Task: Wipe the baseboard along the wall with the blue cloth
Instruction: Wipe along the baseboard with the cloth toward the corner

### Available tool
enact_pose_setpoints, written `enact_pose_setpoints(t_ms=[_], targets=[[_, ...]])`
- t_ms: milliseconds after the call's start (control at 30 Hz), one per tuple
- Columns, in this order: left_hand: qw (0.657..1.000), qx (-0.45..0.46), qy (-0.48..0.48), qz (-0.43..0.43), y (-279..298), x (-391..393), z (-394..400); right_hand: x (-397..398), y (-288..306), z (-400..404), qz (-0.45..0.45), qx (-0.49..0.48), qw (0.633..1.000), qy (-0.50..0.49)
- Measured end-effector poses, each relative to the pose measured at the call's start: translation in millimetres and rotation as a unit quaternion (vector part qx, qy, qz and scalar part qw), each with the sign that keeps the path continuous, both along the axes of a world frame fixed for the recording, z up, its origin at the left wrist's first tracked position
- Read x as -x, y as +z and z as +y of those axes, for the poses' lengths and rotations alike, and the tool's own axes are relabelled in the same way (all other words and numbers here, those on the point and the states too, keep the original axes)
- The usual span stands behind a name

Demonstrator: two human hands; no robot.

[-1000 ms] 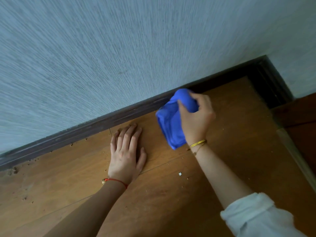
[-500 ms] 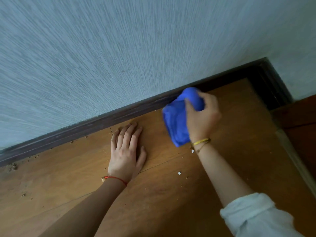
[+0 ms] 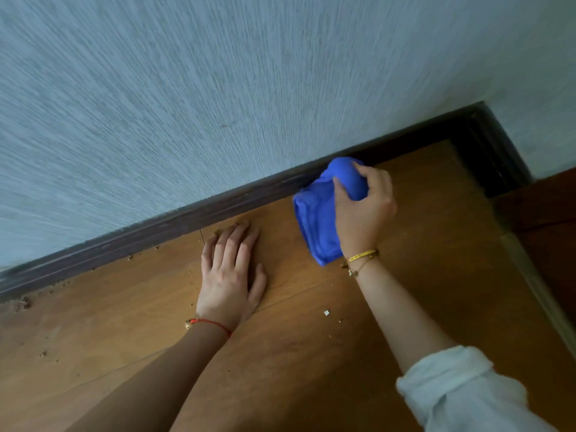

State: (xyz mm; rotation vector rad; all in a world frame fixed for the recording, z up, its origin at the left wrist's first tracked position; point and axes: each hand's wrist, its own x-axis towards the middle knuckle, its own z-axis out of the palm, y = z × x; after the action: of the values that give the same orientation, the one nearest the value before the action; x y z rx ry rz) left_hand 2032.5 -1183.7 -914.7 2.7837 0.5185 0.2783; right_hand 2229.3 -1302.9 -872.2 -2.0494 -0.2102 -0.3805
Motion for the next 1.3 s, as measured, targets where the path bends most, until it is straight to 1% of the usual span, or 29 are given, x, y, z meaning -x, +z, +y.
enact_pose_setpoints(t_ms=[67, 133, 200, 267, 367, 400, 467, 533, 567, 633, 767, 867, 933, 1033, 1100, 1167, 1300], targets=[[1.000, -0.003, 0.003, 0.003, 0, 0, 0, -12, 4, -4, 0.013, -0.008, 0.999, -0.043], [1.000, -0.006, 0.002, -0.003, -1, 0, 0, -5, 5, 3, 0.012, -0.006, 0.999, -0.048], [1.000, -0.008, 0.002, -0.009, -2, -1, 0, 16, 2, 19, -0.011, -0.002, 1.000, -0.012], [1.000, -0.015, 0.002, -0.009, -3, -1, 0, 38, -2, 31, -0.024, 0.011, 0.998, 0.049], [1.000, -0.016, 0.000, -0.011, -2, 0, 1, 42, -4, 31, -0.037, 0.021, 0.995, 0.091], [1.000, -0.016, -0.002, -0.010, -2, 0, 1, 37, -3, 27, -0.035, 0.024, 0.996, 0.082], [1.000, -0.014, -0.003, -0.009, -1, 1, 1, 22, -3, 17, -0.020, 0.016, 1.000, 0.018], [1.000, -0.013, 0.002, -0.010, -2, 2, 0, 6, -1, 9, 0.010, -0.012, 0.999, -0.051], [1.000, -0.012, 0.006, -0.011, -2, 3, 0, 2, 0, 8, 0.022, -0.020, 0.998, -0.061], [1.000, -0.009, 0.010, -0.016, -2, 4, 1, 10, 0, 14, 0.018, -0.009, 0.999, -0.037], [1.000, -0.013, 0.019, -0.017, -4, 4, 0, 53, -5, 38, -0.007, 0.014, 0.997, 0.072], [0.999, -0.014, 0.035, -0.017, -6, 10, 2, 56, -6, 42, -0.006, 0.019, 0.995, 0.099], [0.999, -0.012, 0.040, -0.016, -5, 18, 5, 45, -5, 33, 0.002, 0.009, 0.998, 0.069], [0.999, -0.014, 0.044, -0.009, -4, 27, 12, 23, -2, 21, 0.008, -0.006, 1.000, -0.015], [0.999, -0.013, 0.048, -0.008, -4, 30, 14, 22, 0, 22, 0.014, -0.010, 0.999, -0.029], [0.999, -0.011, 0.048, -0.006, -5, 31, 15, 35, -1, 31, 0.003, -0.002, 1.000, 0.003], [0.999, -0.006, 0.048, -0.006, -4, 30, 15, 66, -6, 46, -0.001, 0.024, 0.994, 0.109]])
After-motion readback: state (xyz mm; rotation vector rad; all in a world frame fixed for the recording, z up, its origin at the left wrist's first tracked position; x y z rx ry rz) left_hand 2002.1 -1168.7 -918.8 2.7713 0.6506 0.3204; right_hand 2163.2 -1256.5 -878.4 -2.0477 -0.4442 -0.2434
